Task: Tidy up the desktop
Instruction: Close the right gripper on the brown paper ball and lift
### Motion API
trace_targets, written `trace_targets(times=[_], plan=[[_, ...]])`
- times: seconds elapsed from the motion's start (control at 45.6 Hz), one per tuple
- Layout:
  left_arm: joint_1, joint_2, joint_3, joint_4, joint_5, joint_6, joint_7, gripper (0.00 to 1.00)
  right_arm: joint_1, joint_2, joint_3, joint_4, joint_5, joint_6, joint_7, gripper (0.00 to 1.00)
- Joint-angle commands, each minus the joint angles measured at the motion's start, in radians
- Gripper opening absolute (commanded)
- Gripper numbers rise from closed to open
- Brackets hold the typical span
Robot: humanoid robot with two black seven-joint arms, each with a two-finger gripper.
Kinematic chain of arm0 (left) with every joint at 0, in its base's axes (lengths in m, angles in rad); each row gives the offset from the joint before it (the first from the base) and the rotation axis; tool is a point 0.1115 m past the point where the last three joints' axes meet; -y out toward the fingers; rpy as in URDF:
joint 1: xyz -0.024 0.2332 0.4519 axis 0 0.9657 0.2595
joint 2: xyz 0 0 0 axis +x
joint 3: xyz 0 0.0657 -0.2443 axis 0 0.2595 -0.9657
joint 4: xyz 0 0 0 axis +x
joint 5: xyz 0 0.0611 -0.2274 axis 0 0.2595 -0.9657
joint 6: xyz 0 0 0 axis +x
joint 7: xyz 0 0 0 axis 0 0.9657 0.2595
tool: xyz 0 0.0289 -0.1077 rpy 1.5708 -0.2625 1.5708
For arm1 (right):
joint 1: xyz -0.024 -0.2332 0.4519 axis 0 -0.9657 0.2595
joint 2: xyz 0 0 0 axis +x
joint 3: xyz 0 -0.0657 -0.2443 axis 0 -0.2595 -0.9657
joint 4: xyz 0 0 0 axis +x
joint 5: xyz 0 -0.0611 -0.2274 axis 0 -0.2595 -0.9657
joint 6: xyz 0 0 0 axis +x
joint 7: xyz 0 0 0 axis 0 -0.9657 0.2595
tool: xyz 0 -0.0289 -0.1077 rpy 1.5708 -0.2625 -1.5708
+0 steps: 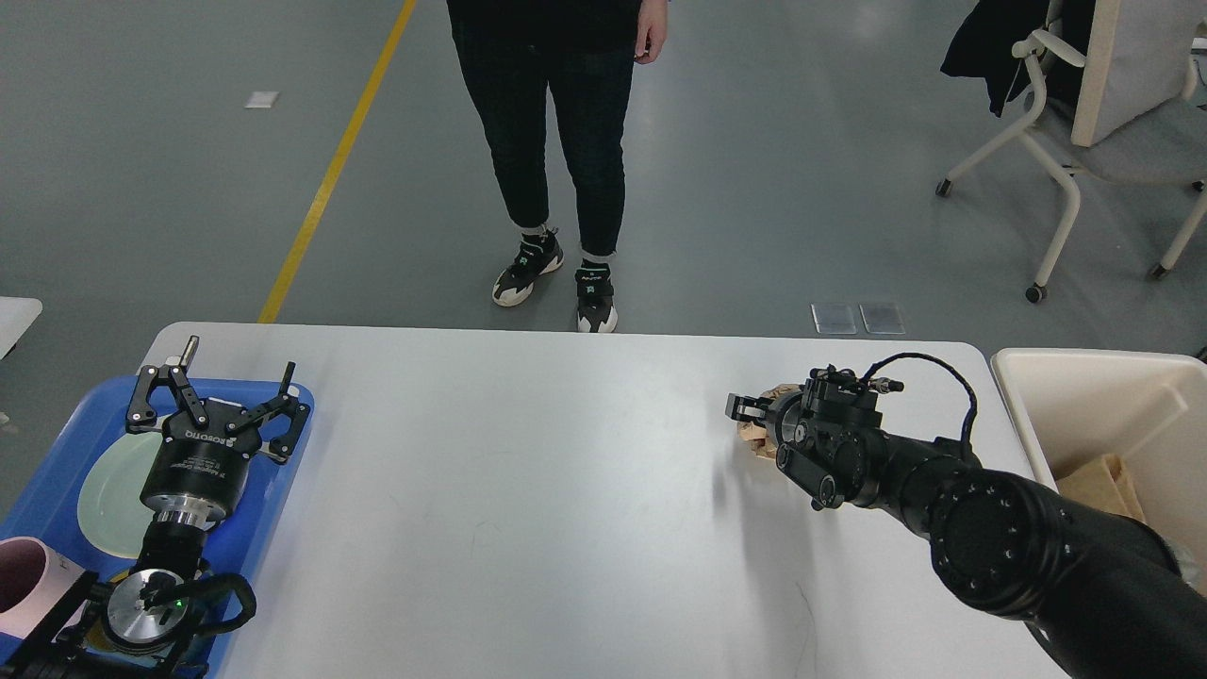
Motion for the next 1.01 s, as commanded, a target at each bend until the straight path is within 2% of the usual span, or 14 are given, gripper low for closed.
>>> trace_targets(times=[0.0,0.154,0.176,0.417,0.812,0.9,0.988], plan=[[0.0,0.0,0.0,0.0,0.0,0.0,0.0,0.97,-0.018,-0.006,0.0,0.001,-0.002,-0.006,-0.002,0.51],[0.0,0.0,0.0,0.0,0.0,0.0,0.0,0.97,-0.018,-0.009,0.001,0.018,-0.022,-0.003,-0.008,0.02],[0.0,0.0,0.0,0.0,0.0,0.0,0.0,0.97,-0.018,-0.01,0.001,0.019,-0.026,-0.003,-0.008,0.0],[0.0,0.0,0.0,0.0,0.0,0.0,0.0,0.97,-0.005,-0.016,0.005,0.039,-0.028,-0.003,-0.025,0.0],[0.0,0.0,0.0,0.0,0.0,0.0,0.0,0.97,0.036,-0.036,0.047,0.099,-0.017,-0.003,-0.025,0.0],[0.0,0.0,0.0,-0.001,0.0,0.0,0.0,0.97,0.08,-0.052,0.054,0.16,-0.011,0.001,-0.026,0.0],[0.0,0.0,0.0,0.0,0.0,0.0,0.0,0.97,0.182,-0.137,0.058,0.327,-0.006,0.021,-0.028,0.0]])
